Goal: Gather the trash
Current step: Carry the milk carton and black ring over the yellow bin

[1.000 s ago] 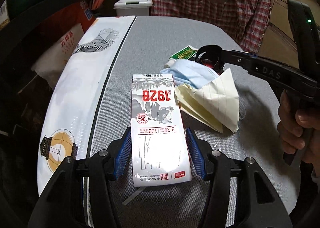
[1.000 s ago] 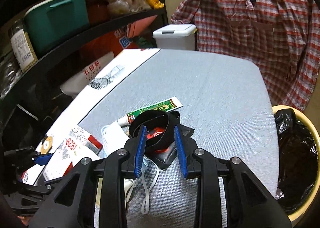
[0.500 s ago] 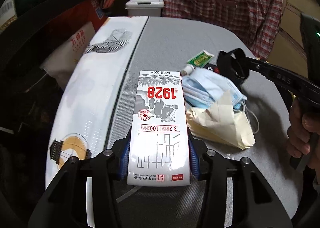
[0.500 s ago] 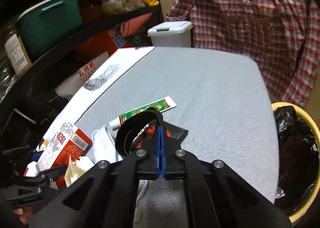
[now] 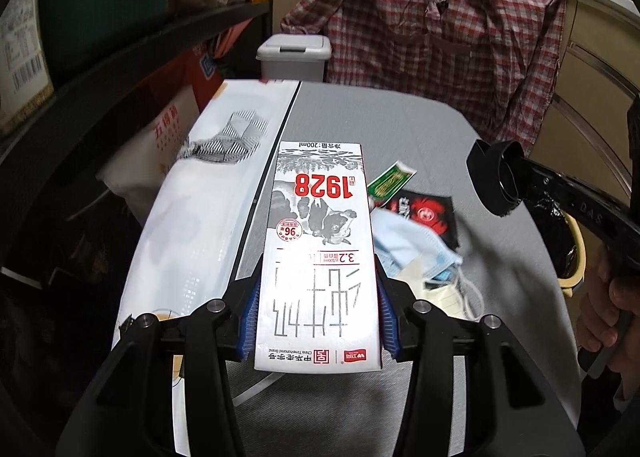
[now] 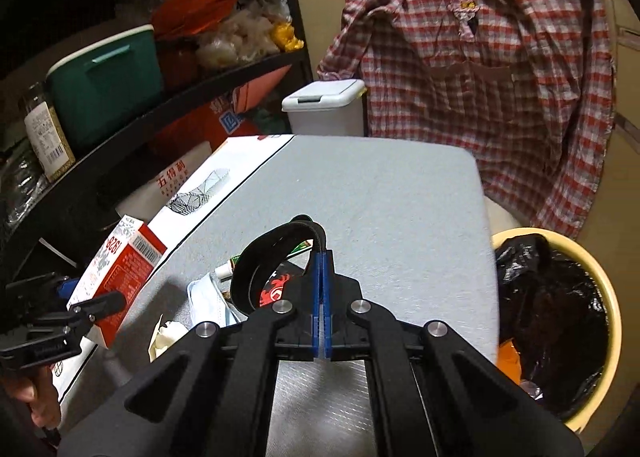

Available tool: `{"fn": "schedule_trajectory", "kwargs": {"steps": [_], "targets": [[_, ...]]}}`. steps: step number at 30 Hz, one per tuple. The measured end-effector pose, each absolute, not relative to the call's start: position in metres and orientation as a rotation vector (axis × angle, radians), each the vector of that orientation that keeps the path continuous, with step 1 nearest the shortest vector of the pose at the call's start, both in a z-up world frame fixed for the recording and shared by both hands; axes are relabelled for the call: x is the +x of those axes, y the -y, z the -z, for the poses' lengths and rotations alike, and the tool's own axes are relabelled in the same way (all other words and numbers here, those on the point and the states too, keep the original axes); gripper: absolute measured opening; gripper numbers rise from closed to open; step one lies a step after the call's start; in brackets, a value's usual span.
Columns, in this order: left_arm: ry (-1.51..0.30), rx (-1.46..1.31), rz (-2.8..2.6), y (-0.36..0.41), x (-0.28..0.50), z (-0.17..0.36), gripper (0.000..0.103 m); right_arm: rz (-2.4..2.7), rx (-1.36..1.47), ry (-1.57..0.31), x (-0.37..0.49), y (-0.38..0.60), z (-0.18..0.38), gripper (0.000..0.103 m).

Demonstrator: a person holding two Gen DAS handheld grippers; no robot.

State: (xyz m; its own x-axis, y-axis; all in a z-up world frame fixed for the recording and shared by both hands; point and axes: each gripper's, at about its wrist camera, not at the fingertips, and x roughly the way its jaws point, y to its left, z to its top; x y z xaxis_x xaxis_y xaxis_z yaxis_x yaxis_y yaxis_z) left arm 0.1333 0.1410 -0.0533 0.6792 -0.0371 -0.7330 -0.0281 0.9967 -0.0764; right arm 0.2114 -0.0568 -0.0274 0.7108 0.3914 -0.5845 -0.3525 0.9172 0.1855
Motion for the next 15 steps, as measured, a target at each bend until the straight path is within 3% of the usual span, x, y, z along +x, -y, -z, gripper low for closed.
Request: {"fn": "schedule_trajectory", "kwargs": {"steps": [15], "targets": [[-0.745, -0.071, 0.038, -0.106, 0.133, 0.022, 0.047, -0.346, 0.089, -0.583, 0.189, 0.108, 0.0, 0.002]]}}
